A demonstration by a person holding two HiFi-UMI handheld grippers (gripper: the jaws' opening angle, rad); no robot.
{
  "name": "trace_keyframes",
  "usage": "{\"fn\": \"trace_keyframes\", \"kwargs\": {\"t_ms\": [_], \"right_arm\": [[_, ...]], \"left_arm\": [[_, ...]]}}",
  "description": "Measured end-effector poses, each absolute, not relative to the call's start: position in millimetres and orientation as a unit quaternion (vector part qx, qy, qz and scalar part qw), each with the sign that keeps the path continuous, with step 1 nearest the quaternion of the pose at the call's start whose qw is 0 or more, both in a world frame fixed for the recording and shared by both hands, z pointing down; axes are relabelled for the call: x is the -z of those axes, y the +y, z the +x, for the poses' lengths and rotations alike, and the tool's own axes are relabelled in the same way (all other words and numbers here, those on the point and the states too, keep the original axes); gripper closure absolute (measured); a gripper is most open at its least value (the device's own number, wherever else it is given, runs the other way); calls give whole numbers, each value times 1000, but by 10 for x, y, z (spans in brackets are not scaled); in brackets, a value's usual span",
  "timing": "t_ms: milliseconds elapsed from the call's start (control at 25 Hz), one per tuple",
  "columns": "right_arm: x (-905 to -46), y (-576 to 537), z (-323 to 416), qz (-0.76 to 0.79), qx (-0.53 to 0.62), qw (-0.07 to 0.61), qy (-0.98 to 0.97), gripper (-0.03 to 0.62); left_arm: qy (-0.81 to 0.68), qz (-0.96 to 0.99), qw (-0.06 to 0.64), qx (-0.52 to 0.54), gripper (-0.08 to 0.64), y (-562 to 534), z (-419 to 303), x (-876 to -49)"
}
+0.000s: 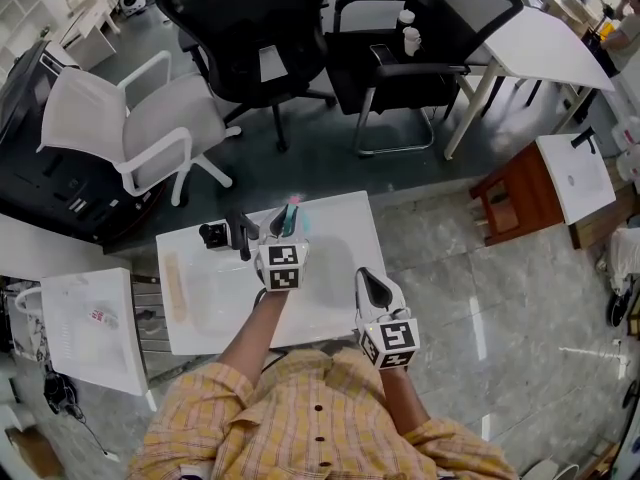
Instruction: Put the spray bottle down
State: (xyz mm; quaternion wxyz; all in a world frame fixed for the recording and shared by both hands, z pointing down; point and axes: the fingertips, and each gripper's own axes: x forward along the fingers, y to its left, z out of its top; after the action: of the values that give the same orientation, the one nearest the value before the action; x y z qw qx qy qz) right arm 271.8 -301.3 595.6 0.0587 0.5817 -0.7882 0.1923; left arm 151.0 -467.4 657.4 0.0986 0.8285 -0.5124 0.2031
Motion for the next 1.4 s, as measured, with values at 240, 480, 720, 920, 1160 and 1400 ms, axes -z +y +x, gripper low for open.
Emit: {"fn": "trace_keyframes", "kwargs": {"t_ms": [240, 480, 720, 920, 1160, 1400], "right_arm": [[-5959, -3012, 2721, 581, -186, 67, -790, 591], [-5940, -3030, 2723, 581, -176, 73, -791, 591], [-5928, -3030, 2726, 581, -172, 75, -792, 591], [-5930, -3015, 2702, 580, -171, 75, -793, 591], [-5874, -2963, 2679, 580, -168, 70, -794, 591], [-5765, -2879, 2595, 582, -162, 59, -795, 591]], "left_arm": [[-512, 827, 106, -207, 485, -4734, 1483, -6611], [-507, 827, 111, -215, 473, -4780, 1502, -6675], [-509, 825, 115, -217, 421, -4796, 1481, -6707], [-512, 825, 115, -210, 397, -4775, 1455, -6637], [-522, 823, 114, -193, 391, -4699, 1417, -6474], [-516, 831, 114, -176, 391, -4474, 1390, -6241]]}}
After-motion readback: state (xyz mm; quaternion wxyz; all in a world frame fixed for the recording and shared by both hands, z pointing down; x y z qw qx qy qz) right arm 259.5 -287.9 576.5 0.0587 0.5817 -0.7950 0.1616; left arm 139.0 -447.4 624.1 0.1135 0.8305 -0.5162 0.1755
